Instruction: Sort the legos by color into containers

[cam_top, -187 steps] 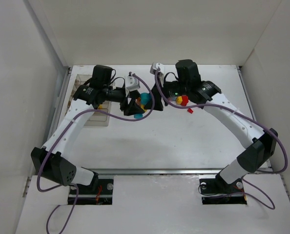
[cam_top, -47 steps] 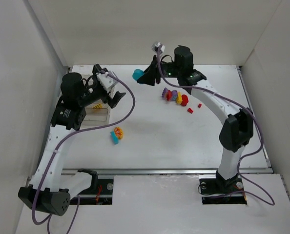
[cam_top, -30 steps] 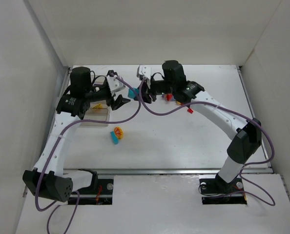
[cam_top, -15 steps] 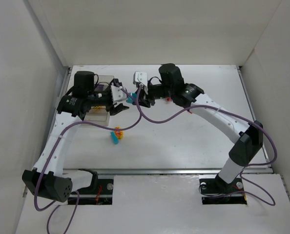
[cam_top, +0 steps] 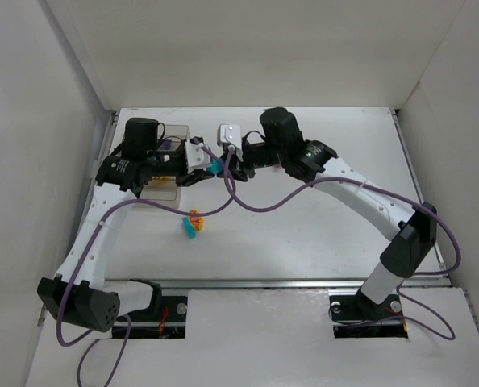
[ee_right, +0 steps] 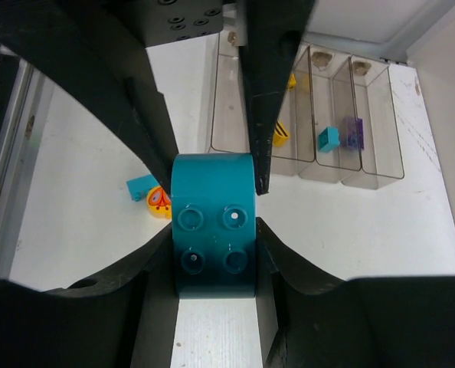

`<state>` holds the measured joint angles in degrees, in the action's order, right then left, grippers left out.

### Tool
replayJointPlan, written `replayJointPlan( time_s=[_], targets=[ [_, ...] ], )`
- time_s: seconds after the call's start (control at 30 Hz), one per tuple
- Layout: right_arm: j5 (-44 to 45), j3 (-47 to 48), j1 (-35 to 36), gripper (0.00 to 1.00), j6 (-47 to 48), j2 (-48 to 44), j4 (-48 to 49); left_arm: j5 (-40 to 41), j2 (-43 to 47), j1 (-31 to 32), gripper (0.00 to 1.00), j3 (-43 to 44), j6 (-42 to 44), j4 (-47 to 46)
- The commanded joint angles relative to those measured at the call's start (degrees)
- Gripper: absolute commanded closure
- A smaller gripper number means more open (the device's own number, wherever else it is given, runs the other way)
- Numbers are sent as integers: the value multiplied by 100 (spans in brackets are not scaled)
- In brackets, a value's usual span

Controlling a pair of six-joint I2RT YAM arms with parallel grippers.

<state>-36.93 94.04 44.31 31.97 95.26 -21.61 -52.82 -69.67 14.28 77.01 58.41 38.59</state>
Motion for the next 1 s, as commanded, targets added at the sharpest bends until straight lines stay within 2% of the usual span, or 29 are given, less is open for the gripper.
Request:
replayJointPlan(
  time_s=[0.0, 0.07, 0.1, 0.27, 0.3, 0.33, 0.37, 0.4, 0.43, 0.5, 0.53, 0.6, 0.7, 0.83, 0.87, 0.97],
  targets=[
    [-43, 220, 42, 100, 73, -25, -37, -291, 32, 22, 78, 262, 39, 0],
    [-95, 220, 42, 100, 73, -25, -37, -343, 32, 22, 90, 262, -22, 0],
    [-95, 220, 42, 100, 73, -25, -37, -343, 32, 22, 100, 262, -84, 0],
    [-95, 273, 42, 100, 73, 27, -37, -282, 32, 22, 100, 262, -198, -53],
    [9, 273, 42, 89, 21, 27, 24, -230, 85, 22, 100, 209, -199, -53],
    [97, 273, 42, 61, -49, 27, 25, -168, 85, 22, 100, 209, -321, -53],
    [229, 221, 42, 16, -285, 80, 77, -89, 85, 22, 100, 131, -417, -210],
    [369, 220, 42, 3, -444, 80, 260, 155, 85, 22, 100, 8, -679, -298],
    [658, 116, 42, 0, -602, 80, 384, 332, 85, 22, 100, -89, -882, -438],
    [949, -166, -45, 0, -1197, 28, 865, 762, 85, -170, 100, -483, -1400, -1044],
    [1281, -254, -176, 0, -1462, -25, 1034, 877, 85, -319, 100, -625, -2021, -1290],
    [1512, -255, -352, 0, -2085, 27, 1106, 1185, 85, -733, 100, -906, -2674, -1974],
    [1934, -255, -582, 0, -2536, 80, 1106, 1581, -195, -1208, 100, -1153, -3545, -2311],
    [2304, -255, -705, 0, -2766, 80, 1159, 2300, -793, -1682, 100, -1005, -4644, -2601],
    [2304, -255, -705, 0, -2766, 80, 1159, 2850, -1107, -1805, 100, -813, -4898, -2663],
    [2190, -255, -705, 0, -2819, 142, 1159, 3827, -1653, -1877, 100, -111, -4971, -2577]
  ],
)
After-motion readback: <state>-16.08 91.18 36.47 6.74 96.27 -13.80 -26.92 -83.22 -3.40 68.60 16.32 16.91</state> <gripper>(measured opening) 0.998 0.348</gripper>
